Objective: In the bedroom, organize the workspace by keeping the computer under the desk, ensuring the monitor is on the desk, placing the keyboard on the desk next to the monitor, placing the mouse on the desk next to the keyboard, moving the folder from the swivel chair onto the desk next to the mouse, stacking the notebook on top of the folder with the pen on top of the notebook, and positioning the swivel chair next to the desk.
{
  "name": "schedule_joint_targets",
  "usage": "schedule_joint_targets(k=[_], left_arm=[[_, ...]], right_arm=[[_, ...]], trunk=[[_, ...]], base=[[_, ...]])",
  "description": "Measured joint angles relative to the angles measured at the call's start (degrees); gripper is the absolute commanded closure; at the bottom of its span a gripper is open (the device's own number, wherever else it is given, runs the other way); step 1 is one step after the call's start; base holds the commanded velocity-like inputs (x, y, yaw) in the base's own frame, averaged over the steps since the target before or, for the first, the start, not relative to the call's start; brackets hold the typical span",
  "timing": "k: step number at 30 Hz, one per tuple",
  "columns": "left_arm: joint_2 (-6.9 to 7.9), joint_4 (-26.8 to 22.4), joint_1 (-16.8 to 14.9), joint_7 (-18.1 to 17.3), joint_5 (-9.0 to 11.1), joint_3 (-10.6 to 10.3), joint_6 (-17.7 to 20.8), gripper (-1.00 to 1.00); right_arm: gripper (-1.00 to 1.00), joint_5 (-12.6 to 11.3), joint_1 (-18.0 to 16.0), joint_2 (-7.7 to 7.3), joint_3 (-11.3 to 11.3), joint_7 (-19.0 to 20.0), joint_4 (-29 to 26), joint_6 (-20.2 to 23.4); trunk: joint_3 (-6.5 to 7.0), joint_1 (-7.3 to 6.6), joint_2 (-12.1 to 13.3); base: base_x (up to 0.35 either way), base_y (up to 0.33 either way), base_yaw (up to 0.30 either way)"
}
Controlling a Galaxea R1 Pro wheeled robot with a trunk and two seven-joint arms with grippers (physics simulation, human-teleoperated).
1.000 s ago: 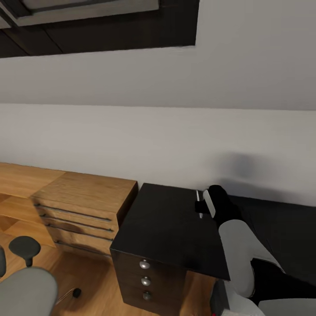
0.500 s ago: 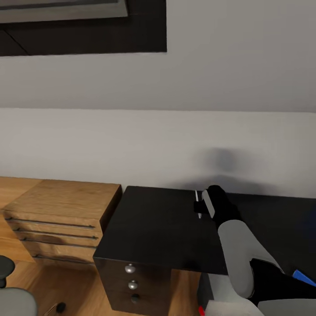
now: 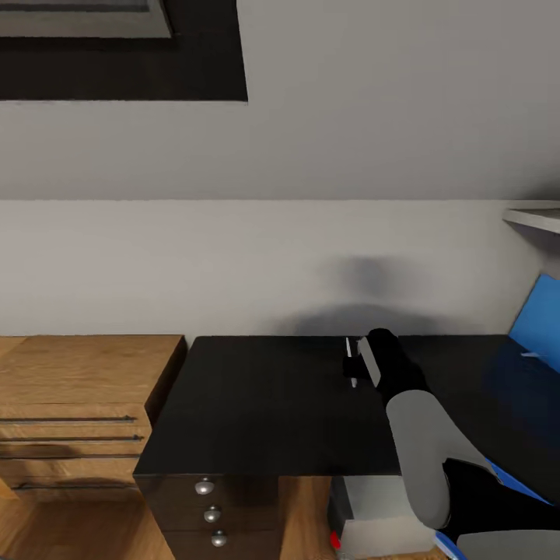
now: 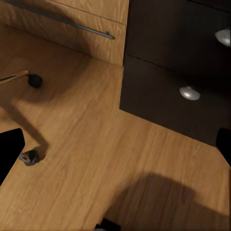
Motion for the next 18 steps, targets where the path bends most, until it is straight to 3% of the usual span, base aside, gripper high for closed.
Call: schedule_joint_targets(k=[14,18], left_arm=[[-0.03,1.1,0.0,-0.1,-0.2,-0.1,0.4,-1.0],[-0.08,1.2,0.0,-0.2,-0.2,-0.1,0.4,-1.0]], right_arm=[[1.0,0.1,0.0,-0.21,0.0,-0.1,0.0,-0.1],[1.0,0.0,0.1,-0.17,0.0,0.0,0.0,-0.1]], trunk=[[2.52,-3.08,5.6],[2.53,-3.09,5.6]], base=[[0.0,0.0,-0.26],[0.0,0.0,-0.26]])
